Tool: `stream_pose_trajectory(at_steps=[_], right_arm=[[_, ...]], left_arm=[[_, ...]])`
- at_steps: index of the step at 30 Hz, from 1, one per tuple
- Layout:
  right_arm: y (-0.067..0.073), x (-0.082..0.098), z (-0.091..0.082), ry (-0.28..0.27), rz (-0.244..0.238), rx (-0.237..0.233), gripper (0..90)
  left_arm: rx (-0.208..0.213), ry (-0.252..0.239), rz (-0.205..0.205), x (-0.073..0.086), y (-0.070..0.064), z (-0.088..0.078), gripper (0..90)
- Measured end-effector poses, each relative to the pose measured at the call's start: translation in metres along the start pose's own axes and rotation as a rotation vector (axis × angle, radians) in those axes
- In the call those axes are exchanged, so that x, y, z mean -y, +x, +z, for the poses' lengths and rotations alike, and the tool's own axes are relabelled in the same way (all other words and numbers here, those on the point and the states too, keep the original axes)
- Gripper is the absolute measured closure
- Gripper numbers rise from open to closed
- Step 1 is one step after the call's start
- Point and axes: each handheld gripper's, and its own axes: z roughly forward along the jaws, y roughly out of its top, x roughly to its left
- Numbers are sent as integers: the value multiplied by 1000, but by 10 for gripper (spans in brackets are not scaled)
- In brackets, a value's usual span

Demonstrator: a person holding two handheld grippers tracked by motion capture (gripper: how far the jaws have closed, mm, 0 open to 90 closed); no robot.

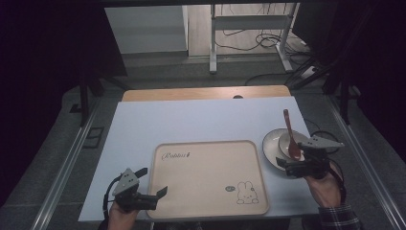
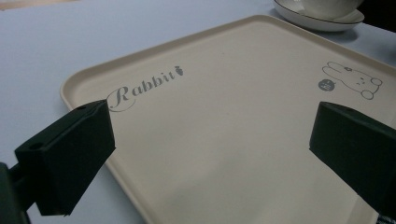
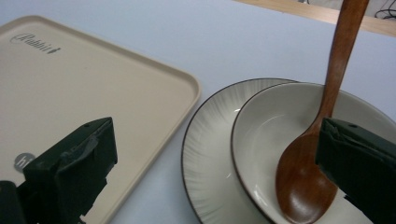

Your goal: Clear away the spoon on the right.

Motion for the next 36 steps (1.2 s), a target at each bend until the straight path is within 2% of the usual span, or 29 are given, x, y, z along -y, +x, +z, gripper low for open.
stream_pose_trajectory(at_steps=[13,27,36], right_arm=[[-16,-12,8,15,-2,32,0],[-33,-25,23,38,11,58,0],[-45,-33,36,53,29,58,0]], left_arm=[[-3,10,3,0,0,1,0],[-2,20,1,1,0,2,0],[-1,27,-1,1,1,2,0]])
